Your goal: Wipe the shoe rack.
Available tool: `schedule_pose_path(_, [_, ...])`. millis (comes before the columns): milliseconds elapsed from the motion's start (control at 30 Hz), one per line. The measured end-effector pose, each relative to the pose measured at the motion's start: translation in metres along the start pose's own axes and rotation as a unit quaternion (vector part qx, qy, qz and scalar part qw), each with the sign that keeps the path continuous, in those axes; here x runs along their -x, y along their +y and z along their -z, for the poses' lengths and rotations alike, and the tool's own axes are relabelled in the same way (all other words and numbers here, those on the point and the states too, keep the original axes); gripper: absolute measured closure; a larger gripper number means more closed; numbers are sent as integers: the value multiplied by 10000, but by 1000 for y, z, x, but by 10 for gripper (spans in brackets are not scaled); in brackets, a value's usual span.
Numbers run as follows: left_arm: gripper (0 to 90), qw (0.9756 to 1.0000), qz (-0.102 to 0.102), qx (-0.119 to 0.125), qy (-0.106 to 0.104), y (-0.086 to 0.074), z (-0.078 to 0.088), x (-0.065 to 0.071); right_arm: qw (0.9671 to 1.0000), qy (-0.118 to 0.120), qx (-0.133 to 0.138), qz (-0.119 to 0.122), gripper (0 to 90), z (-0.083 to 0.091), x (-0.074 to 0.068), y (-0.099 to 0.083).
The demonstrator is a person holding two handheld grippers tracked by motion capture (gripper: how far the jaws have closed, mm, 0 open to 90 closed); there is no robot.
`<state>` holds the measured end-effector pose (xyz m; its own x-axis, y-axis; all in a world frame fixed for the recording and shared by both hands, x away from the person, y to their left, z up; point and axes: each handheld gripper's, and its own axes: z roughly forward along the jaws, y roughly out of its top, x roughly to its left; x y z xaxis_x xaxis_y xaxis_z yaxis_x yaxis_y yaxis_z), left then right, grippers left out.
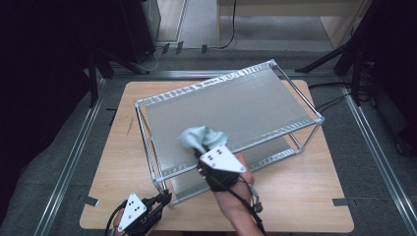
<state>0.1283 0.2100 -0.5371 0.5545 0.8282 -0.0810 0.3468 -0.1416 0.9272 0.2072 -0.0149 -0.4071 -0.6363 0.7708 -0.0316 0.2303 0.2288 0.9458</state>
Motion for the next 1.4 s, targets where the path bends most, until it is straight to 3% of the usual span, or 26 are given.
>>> schedule_pose_path(100, [810, 10000, -38, 0, 17, 0, 0, 1, 9986, 513, 28, 141, 804, -3, -26, 3])
schedule_pose_path(167, [811, 10000, -27, 2, 8, 0, 0, 0, 9975, 628, 37, 324, 803, -3, -36, 4])
schedule_pose_path(233, [810, 10000, 2, 10, -27, 0, 0, 0, 9973, 654, 43, 325, 802, -2, -34, 4])
schedule_pose_path(333, [810, 10000, -2, 10, -56, 0, 0, -1, 9992, 338, 58, 195, 803, 3, -10, 1])
schedule_pose_path(400, [809, 10000, -4, 8, -61, 0, 0, -1, 10000, 17, 76, 51, 803, 9, 14, -2])
schedule_pose_path(500, [810, 10000, -16, 7, -41, 0, 0, -2, 9982, -579, 69, -111, 803, 25, 58, -6])
schedule_pose_path(633, [809, 10000, 7, 8, -37, 0, 0, -3, 9900, -1335, 113, -446, 803, 55, 121, -14])
schedule_pose_path(767, [809, 10000, 24, 5, 2, -1, 1, -4, 9779, -1946, 250, -725, 800, 87, 163, -29])
schedule_pose_path(1000, [809, 9999, 57, 1, 83, -1, 4, -10, 9610, -2482, 243, -1195, 798, 126, 192, -72])
schedule_pose_path(1167, [808, 9998, 108, 2, 152, -1, 5, -16, 9528, -2614, -128, -1538, 800, 123, 200, -114])
schedule_pose_path(1233, [808, 9998, 109, 5, 139, -1, 6, -17, 9539, -2503, -501, -1576, 798, 110, 201, -127])
schedule_pose_path(1300, [808, 9999, 102, 15, 123, -1, 6, -17, 9596, -2226, -796, -1526, 792, 94, 200, -133])
schedule_pose_path(1400, [807, 9999, 97, 23, 96, -2, 6, -18, 9664, -1984, -974, -1311, 780, 70, 195, -134])
